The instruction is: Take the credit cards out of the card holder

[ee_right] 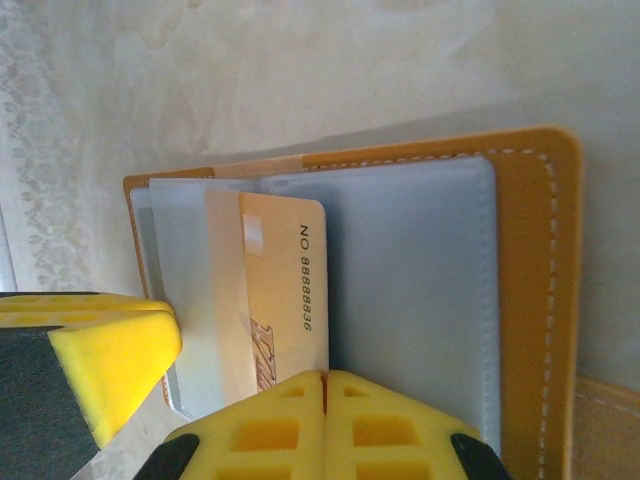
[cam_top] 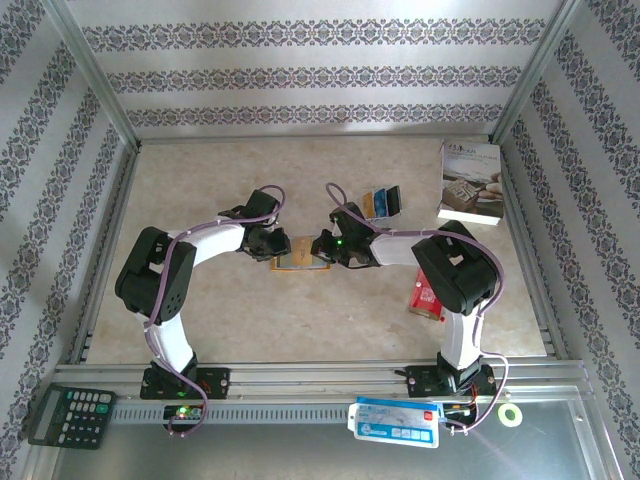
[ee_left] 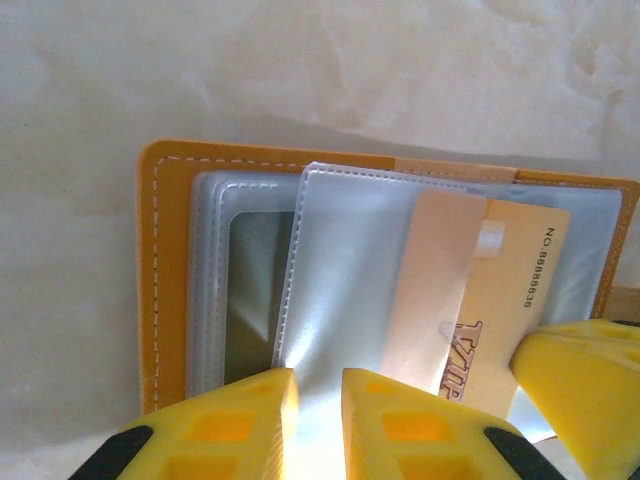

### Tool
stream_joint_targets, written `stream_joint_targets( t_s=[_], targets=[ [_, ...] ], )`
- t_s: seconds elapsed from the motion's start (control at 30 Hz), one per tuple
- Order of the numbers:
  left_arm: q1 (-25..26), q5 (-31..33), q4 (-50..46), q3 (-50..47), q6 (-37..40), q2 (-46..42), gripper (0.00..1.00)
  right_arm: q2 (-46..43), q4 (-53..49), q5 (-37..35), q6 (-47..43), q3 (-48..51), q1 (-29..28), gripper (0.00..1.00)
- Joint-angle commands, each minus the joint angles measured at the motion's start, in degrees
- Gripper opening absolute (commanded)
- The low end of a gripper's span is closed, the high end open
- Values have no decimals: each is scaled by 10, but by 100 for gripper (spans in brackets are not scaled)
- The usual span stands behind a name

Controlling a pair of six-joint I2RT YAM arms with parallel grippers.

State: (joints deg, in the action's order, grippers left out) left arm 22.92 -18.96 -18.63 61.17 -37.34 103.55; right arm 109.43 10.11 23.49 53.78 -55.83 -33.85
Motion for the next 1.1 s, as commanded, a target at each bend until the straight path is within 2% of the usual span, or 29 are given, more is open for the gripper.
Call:
stream_joint_targets(
  t_s=[0.0,0.23,0.33,0.43,0.6,0.8,1.07],
  targets=[
    [5,29,-37,-7,-1,-8,20,-8,-2,6,-12,5,6,4],
    [12,-4,-34,26,8,-50,23,-7,0,18,-17,2,6,5],
    [13,-40,5,21,-10,-33,23,-4,2,20,-17,0,7,5],
    [14,-64,21,28,-15,2,19,-3,7,27,-13,1,9,6],
    [14,-35,-4,45,-6,37,12,-5,41,63,-4,9,19,8],
    [14,-24,9,19,-6,37,9,-4,72,103,17,6,17,17],
    [14,-23,12,4,-8,29,9,5,50,73,16,-2,9,18]
  ],
)
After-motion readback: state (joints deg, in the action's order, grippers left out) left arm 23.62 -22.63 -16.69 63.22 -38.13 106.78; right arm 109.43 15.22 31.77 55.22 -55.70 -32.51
